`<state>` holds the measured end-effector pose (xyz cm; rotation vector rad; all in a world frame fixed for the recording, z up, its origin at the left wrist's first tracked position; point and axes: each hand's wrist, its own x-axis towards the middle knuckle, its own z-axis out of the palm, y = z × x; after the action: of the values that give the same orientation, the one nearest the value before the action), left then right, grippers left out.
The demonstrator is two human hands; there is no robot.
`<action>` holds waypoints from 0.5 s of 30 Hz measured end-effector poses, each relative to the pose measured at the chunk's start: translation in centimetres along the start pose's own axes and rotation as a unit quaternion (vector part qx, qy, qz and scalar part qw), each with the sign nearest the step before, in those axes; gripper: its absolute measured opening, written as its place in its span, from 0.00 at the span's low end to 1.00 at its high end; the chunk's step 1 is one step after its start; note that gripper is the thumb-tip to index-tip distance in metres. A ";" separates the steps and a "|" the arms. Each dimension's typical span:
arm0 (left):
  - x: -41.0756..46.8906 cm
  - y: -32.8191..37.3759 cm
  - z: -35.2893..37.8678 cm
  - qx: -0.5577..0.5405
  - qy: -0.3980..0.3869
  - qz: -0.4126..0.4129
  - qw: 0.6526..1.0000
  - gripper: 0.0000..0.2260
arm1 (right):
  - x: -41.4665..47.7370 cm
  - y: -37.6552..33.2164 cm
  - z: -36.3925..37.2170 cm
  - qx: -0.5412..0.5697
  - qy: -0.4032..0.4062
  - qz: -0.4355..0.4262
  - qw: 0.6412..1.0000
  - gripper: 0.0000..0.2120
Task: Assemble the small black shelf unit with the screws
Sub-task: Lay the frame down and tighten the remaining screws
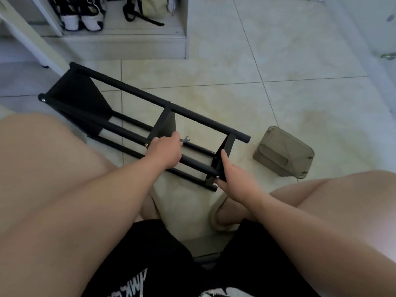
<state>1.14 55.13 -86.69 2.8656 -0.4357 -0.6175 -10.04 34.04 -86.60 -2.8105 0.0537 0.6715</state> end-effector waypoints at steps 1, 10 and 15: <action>-0.2 0.0 0.1 0.000 -0.008 -0.003 1.000 0.07 | -0.2 0.0 -0.2 -0.007 -0.006 0.000 1.000 0.44; -2.0 -0.6 1.2 0.009 -0.040 -0.013 0.999 0.08 | -1.5 -0.3 -0.4 -0.122 0.037 0.025 0.991 0.67; -2.8 -1.8 1.6 0.003 -0.061 -0.015 0.998 0.08 | -1.0 -0.7 0.4 -0.143 -0.005 -0.014 0.990 0.75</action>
<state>-1.50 57.55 -87.55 2.8551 -0.4149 -0.7992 -11.07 34.83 -86.34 -3.0732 -0.0905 0.7403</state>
